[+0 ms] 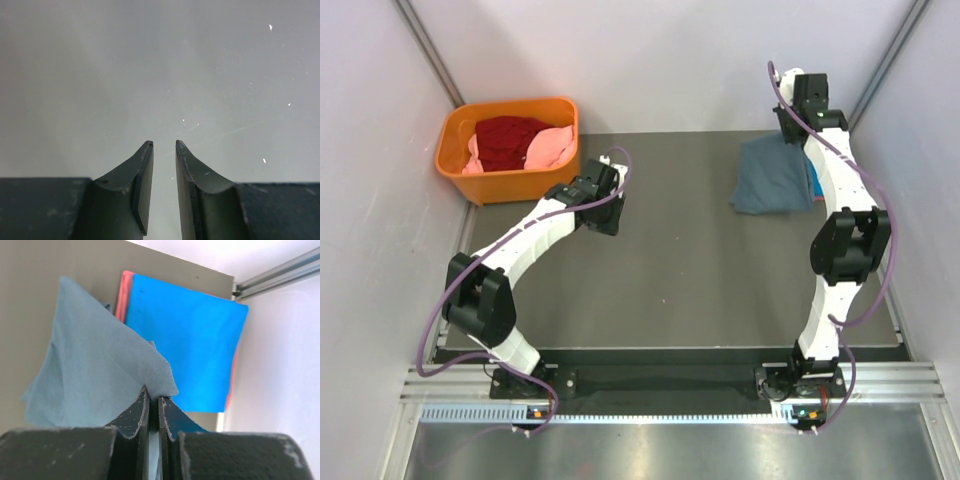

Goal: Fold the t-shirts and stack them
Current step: Neatly place the folded tshirt to the corner

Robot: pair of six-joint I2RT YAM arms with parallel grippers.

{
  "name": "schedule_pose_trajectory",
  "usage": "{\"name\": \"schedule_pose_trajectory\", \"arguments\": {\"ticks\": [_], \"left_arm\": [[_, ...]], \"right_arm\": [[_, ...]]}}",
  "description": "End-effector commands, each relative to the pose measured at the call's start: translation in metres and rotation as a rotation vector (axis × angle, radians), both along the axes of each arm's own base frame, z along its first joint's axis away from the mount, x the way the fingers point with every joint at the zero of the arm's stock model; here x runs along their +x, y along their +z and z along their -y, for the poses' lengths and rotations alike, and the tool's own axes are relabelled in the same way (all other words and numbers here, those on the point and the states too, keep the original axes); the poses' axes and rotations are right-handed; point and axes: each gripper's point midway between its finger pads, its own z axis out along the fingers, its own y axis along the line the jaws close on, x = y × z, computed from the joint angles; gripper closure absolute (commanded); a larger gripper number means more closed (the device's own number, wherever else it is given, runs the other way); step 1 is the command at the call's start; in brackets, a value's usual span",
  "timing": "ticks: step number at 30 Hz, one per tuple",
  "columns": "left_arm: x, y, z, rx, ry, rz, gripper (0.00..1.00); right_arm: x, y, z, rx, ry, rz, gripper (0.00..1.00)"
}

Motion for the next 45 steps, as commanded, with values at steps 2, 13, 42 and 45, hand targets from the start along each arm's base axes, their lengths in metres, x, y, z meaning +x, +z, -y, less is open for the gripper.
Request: {"name": "schedule_pose_trajectory", "arguments": {"ticks": [2,13,42,45], "left_arm": [[0.006,0.017,0.006,-0.035,-0.021,0.067,0.70],[0.004,0.018,0.004,-0.030,-0.021,0.070,0.69],[-0.006,0.006,0.014,-0.076,-0.058,0.022,0.68],[-0.006,0.005,0.016,-0.083,-0.063,0.014,0.68]], "right_arm": [[0.010,0.054,0.028,-0.083,-0.041,0.122,1.00],[0.023,0.065,0.060,-0.153,-0.063,0.158,1.00],[0.077,0.041,0.122,-0.313,-0.104,0.228,1.00],[0.080,0.039,0.130,-0.348,-0.117,0.227,1.00]]}}
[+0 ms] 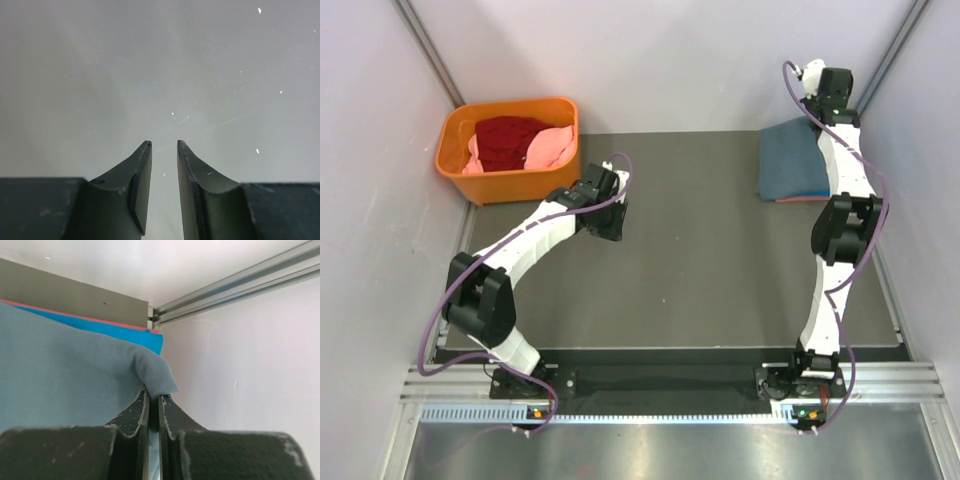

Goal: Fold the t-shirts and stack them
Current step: Neatly place the folded tshirt to the corner

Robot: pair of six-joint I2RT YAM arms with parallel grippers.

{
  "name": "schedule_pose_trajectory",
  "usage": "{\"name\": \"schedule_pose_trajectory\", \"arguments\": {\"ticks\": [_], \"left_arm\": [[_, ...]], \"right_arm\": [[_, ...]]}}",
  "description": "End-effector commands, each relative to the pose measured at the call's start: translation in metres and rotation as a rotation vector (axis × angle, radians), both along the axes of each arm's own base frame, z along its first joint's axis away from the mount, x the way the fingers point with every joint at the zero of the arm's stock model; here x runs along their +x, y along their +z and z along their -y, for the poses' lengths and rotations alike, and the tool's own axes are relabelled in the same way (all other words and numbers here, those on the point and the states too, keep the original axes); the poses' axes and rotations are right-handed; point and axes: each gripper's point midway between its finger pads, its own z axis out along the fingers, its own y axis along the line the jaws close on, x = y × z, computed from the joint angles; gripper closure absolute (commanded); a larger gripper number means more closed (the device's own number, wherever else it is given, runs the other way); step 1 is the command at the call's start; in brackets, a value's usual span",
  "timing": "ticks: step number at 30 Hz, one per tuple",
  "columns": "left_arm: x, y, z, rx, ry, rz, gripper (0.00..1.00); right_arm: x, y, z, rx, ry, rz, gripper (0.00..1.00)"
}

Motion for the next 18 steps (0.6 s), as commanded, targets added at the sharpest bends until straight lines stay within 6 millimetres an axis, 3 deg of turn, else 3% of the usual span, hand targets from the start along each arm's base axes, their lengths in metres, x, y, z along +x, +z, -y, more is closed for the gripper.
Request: {"name": "schedule_pose_trajectory", "arguments": {"ticks": [1,6,18], "left_arm": [[0.004,0.016,0.009,-0.049,-0.023,0.055,0.67],[0.005,0.013,0.009,-0.044,-0.025,0.048,0.67],[0.006,0.006,0.011,-0.040,-0.027,0.027,0.68]], "right_arm": [[0.012,0.033,0.029,-0.085,-0.058,0.125,1.00],[0.019,0.028,0.046,-0.119,-0.076,0.127,1.00],[0.044,0.008,0.058,-0.166,-0.052,0.151,1.00]]}}
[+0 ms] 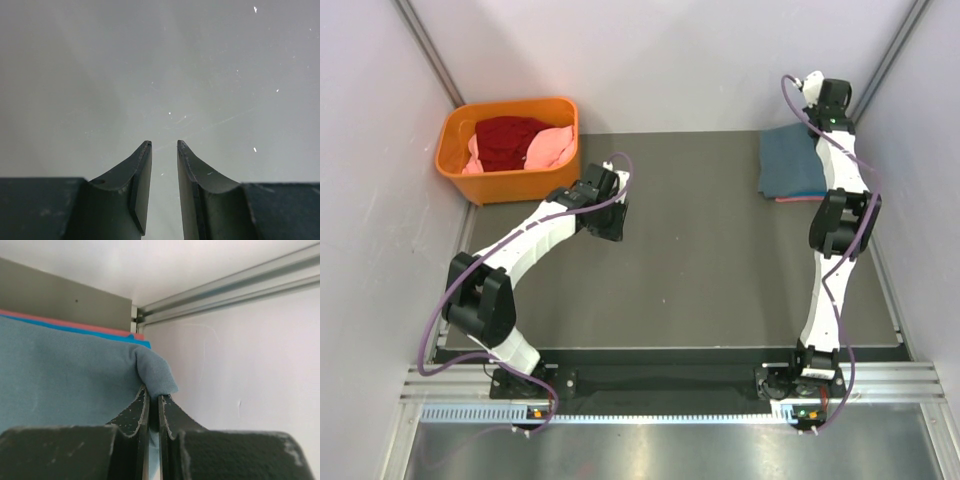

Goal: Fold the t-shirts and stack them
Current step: Neatly place the folded tshirt to the corner, then reset both grippers

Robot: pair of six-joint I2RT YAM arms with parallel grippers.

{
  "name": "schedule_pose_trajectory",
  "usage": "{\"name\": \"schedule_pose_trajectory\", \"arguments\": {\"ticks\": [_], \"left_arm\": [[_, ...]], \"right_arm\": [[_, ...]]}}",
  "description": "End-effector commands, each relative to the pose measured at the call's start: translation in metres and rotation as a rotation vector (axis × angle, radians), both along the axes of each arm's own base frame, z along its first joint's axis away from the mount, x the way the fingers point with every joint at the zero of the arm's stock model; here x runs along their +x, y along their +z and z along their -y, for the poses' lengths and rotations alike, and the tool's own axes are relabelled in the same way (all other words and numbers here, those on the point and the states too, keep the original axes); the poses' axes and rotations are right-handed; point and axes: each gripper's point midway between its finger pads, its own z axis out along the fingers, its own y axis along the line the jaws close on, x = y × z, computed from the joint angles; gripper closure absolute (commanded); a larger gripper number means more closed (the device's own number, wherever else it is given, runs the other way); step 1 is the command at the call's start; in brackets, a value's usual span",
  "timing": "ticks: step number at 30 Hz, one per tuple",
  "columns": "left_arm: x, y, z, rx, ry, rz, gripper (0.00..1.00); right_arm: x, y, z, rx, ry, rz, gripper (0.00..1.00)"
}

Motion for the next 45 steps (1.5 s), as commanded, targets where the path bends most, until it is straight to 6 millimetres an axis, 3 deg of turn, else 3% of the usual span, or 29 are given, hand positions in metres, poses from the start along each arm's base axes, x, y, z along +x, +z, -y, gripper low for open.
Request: {"name": "schedule_pose_trajectory", "arguments": {"ticks": [1,9,12,13,15,16,20,26,28,30,31,32,33,35,36,37,39,40,41,42,43,44,45], "left_arm": [[0.007,0.004,0.009,-0.026,-0.018,0.028,0.68],[0.008,0.000,0.010,-0.023,-0.023,0.014,0.68],[0.008,-0.001,0.011,-0.024,-0.023,0.012,0.67],[0.008,-0.002,0.011,-0.023,-0.023,0.010,0.67],[0.007,-0.002,0.011,-0.023,-0.024,0.007,0.67],[0.006,-0.002,0.012,-0.030,-0.031,-0.002,0.67],[0.000,0.003,0.019,-0.064,-0.055,-0.012,0.67],[-0.001,0.027,0.025,-0.115,-0.077,0.038,0.67],[-0.002,0.049,0.032,-0.165,-0.096,0.069,0.67],[-0.005,0.075,0.041,-0.245,-0.126,0.112,0.67],[-0.006,0.088,0.045,-0.273,-0.140,0.139,0.67],[-0.007,0.097,0.047,-0.299,-0.151,0.161,0.67],[-0.008,0.116,0.048,-0.334,-0.158,0.211,0.67],[-0.009,0.136,0.049,-0.376,-0.145,0.261,0.67],[-0.012,0.156,0.047,-0.409,-0.144,0.313,0.67],[-0.011,0.167,0.047,-0.438,-0.139,0.361,0.66],[-0.019,0.192,0.043,-0.485,-0.126,0.418,0.63],[-0.022,0.199,0.042,-0.498,-0.123,0.435,0.59],[-0.024,0.204,0.041,-0.506,-0.122,0.443,0.57],[-0.030,0.212,0.038,-0.515,-0.126,0.463,0.55],[-0.034,0.212,0.035,-0.510,-0.129,0.460,0.35],[-0.037,0.214,0.032,-0.502,-0.126,0.466,0.30],[-0.041,0.218,0.028,-0.501,-0.121,0.476,0.28]], "right_arm": [[0.017,0.048,0.019,-0.063,-0.015,0.160,1.00],[0.020,0.028,0.033,-0.075,-0.059,0.151,0.96],[0.020,0.036,0.038,-0.069,-0.102,0.199,0.68],[0.020,0.043,0.034,-0.030,-0.095,0.225,0.49],[0.017,0.042,0.029,0.013,-0.102,0.235,0.37],[0.014,0.052,0.024,0.057,-0.109,0.270,0.31],[0.002,0.053,0.000,0.123,-0.138,0.305,0.24],[-0.029,0.045,-0.032,0.326,-0.225,0.254,0.31],[-0.051,0.057,-0.048,0.381,-0.237,0.240,0.31],[-0.078,0.082,-0.074,0.421,-0.224,0.250,0.30],[-0.091,0.086,-0.090,0.483,-0.215,0.241,0.28],[-0.100,0.092,-0.120,0.526,-0.160,0.231,0.27],[-0.124,0.106,-0.138,0.587,-0.109,0.230,0.26],[-0.154,0.110,-0.175,0.712,-0.062,0.203,0.21],[-0.182,0.119,-0.189,0.769,-0.018,0.193,0.17],[-0.199,0.119,-0.199,0.834,-0.020,0.173,0.00],[-0.241,0.131,-0.229,0.954,0.073,0.149,0.00],[-0.255,0.134,-0.241,1.000,0.117,0.134,0.00],[-0.271,0.125,-0.251,1.033,0.142,0.095,0.00],[-0.293,0.143,-0.261,1.081,0.217,0.108,0.00],[-0.306,0.146,-0.264,1.124,0.222,0.107,0.00],[-0.316,0.137,-0.267,1.143,0.223,0.085,0.00],[-0.334,0.150,-0.266,1.176,0.239,0.119,0.00]]}}
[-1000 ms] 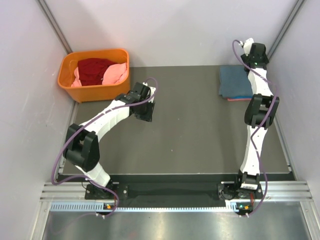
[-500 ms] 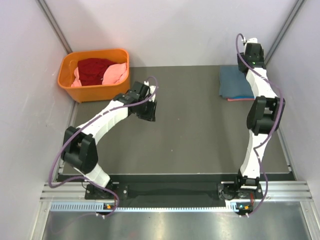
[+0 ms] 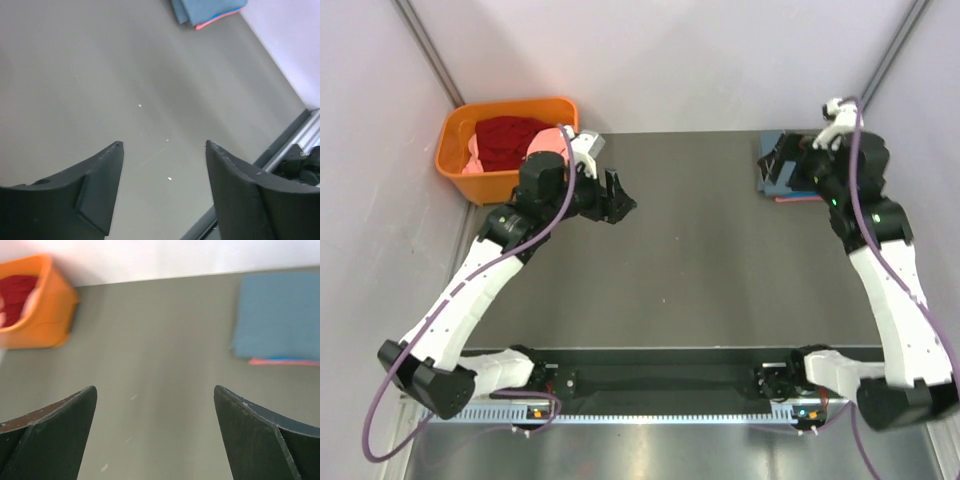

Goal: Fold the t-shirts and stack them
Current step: Reset both grippers

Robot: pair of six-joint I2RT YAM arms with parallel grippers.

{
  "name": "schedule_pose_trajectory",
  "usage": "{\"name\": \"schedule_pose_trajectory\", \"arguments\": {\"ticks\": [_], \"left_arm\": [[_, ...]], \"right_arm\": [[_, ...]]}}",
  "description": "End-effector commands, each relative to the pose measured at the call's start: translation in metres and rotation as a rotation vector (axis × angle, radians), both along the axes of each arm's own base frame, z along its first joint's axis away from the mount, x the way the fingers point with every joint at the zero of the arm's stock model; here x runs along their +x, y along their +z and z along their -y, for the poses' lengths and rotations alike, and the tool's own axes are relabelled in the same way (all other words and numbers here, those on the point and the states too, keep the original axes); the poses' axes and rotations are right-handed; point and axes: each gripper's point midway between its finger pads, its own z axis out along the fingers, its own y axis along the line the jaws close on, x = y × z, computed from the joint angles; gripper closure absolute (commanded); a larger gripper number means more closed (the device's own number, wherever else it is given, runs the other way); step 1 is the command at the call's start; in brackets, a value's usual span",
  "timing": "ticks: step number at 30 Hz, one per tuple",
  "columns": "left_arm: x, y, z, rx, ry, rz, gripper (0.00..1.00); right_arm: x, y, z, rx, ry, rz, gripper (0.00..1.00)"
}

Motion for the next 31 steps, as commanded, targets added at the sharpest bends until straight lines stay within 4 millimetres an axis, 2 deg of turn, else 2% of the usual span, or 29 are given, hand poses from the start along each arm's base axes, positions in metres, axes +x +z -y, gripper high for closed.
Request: {"name": "schedule_pose_trajectory", "arguments": {"ticks": [1,2,3,4,5,6,8,15,22,27,31], "left_arm": [[-0.009,0.024,-0.004,-0.041,0.004,0.060,0.25],[-0.013,0.029,-0.008,-0.047,0.015,0.073,0.21],[-0.016,0.026,-0.010,-0.048,0.021,0.068,0.14],[-0.018,0.028,-0.013,-0.056,0.029,0.073,0.02],[-0.023,0.036,-0.015,-0.085,0.037,0.090,0.01],[-0.025,0.031,-0.015,-0.089,0.040,0.082,0.01],[-0.030,0.035,-0.017,-0.114,0.046,0.085,0.01],[-0.042,0.042,-0.020,-0.159,0.041,0.089,0.01],[-0.045,0.051,-0.017,-0.179,0.022,0.109,0.01],[-0.045,0.049,-0.017,-0.171,0.015,0.110,0.01],[-0.043,0.049,-0.017,-0.170,0.018,0.115,0.01]], "right_arm": [[-0.045,-0.015,-0.025,0.180,0.095,-0.088,0.00],[-0.060,-0.016,-0.025,0.196,0.102,-0.071,0.00],[-0.067,-0.016,-0.026,0.205,0.110,-0.065,0.00],[-0.073,-0.016,-0.025,0.211,0.106,-0.059,0.00],[-0.077,-0.022,-0.024,0.218,0.101,-0.066,0.00],[-0.086,-0.014,-0.024,0.233,0.110,-0.030,0.00],[-0.095,-0.011,-0.022,0.242,0.107,-0.007,0.00],[-0.104,-0.005,-0.022,0.272,0.106,0.027,0.00],[-0.100,-0.001,-0.022,0.286,0.102,0.053,0.01],[-0.098,0.000,-0.021,0.287,0.092,0.066,0.00],[-0.095,-0.008,-0.021,0.283,0.089,0.049,0.00]]}}
